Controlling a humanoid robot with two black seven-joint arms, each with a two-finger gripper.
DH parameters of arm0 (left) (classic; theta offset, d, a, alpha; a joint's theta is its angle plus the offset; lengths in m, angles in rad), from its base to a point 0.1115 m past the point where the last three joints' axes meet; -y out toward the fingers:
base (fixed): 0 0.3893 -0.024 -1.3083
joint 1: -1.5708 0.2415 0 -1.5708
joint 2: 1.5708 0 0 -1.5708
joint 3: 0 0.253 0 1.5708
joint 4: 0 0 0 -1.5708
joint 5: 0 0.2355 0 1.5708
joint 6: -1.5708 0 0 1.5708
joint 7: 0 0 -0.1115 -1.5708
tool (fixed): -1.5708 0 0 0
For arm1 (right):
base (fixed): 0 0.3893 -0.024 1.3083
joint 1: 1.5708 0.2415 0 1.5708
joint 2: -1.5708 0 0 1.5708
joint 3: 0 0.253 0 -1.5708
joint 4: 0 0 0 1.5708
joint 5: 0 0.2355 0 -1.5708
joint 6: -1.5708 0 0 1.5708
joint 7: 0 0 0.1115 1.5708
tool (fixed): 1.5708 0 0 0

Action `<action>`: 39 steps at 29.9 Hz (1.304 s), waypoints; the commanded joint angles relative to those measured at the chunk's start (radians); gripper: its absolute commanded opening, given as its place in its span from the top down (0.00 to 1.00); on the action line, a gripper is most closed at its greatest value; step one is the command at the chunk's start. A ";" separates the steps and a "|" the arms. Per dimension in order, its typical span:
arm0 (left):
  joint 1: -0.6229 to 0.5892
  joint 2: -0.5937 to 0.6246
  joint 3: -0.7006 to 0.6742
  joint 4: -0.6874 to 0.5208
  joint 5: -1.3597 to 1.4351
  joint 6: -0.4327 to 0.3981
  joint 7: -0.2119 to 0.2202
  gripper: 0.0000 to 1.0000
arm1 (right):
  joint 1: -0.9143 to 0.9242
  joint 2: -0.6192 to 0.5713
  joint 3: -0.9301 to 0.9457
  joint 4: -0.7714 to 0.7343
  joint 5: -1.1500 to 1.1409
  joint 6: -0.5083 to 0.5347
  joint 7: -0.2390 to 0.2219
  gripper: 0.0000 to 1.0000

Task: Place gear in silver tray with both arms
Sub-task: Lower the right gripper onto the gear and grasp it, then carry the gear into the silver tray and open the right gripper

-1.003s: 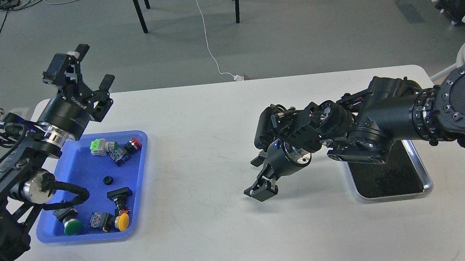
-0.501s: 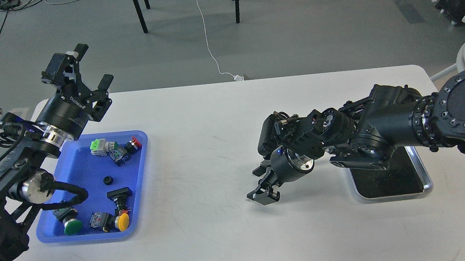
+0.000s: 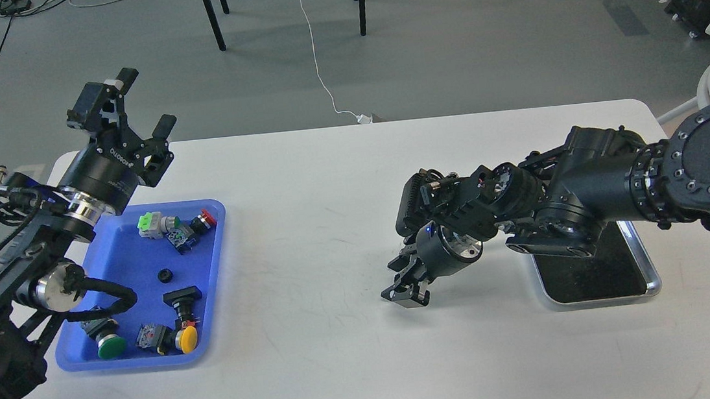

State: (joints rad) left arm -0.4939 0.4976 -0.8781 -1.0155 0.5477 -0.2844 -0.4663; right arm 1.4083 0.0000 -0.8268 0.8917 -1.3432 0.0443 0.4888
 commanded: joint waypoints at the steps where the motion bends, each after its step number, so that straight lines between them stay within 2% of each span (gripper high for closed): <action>1: 0.000 -0.002 -0.001 0.000 0.000 0.001 0.000 0.02 | 0.001 0.000 0.000 0.001 -0.001 0.003 0.000 0.72; 3: 0.000 -0.002 0.001 0.000 0.000 0.001 0.000 0.02 | 0.001 0.000 -0.002 0.004 -0.001 0.005 0.000 0.77; 5: 0.000 -0.002 -0.001 0.000 0.000 0.001 0.000 0.02 | 0.001 0.000 -0.002 0.004 -0.001 0.006 0.000 0.78; 22: -0.002 -0.002 -0.001 0.000 0.000 0.001 0.000 0.02 | 0.064 -0.044 0.005 0.010 0.019 0.006 0.000 0.82; 27: -0.003 -0.004 0.004 0.000 0.001 -0.001 0.000 0.02 | 0.104 -0.133 0.023 0.027 0.016 0.006 0.000 0.82; 35: -0.006 -0.007 0.005 0.000 0.001 -0.001 0.002 0.02 | 0.138 -0.403 -0.012 0.082 -0.020 0.008 0.000 0.82; 39: -0.006 -0.007 0.004 -0.001 0.001 -0.002 0.006 0.02 | 0.110 -0.491 -0.043 0.075 -0.042 0.008 0.000 0.82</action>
State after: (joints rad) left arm -0.5002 0.4908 -0.8727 -1.0156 0.5492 -0.2862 -0.4628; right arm 1.5373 -0.4281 -0.8531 0.9734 -1.3747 0.0520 0.4888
